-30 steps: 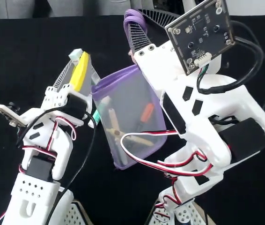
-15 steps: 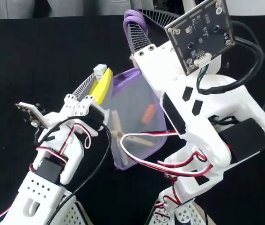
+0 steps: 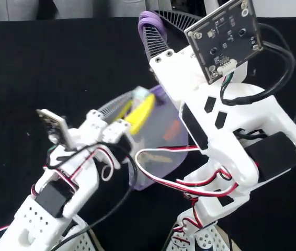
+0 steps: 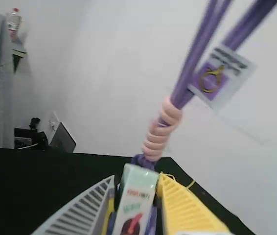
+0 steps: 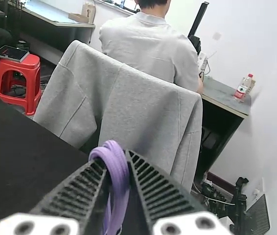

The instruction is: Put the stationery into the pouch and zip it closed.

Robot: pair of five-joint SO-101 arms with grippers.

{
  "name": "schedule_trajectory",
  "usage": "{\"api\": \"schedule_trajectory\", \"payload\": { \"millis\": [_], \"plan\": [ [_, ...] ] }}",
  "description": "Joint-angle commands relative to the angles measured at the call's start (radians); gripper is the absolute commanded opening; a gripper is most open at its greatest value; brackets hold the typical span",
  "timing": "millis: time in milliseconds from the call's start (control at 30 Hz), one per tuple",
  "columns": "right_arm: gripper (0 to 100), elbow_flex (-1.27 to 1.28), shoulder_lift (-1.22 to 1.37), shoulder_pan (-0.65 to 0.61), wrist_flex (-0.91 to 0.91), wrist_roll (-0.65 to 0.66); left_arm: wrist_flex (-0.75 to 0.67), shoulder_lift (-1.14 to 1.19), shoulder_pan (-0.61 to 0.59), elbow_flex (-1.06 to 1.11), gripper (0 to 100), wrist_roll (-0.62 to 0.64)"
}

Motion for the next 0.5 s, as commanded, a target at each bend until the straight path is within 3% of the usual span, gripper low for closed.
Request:
{"api": "schedule_trajectory", "payload": {
  "millis": [0, 233, 300, 467],
  "plan": [
    [1.1, -0.022, -0.053, -0.008, 0.021, 0.009, 0.061, -0.002, 0.087, -0.116, 15, -0.080],
    [1.1, 0.027, -0.117, 0.061, 0.021, 0.009, 0.164, -0.002, 0.024, -0.223, 15, -0.110],
    [1.1, 0.036, -0.133, 0.063, 0.020, 0.009, 0.178, -0.018, -0.042, -0.268, 15, -0.110],
    [1.1, 0.038, -0.128, 0.066, 0.017, 0.011, 0.382, -0.135, -0.275, -0.426, 15, -0.110]
  ]
}}
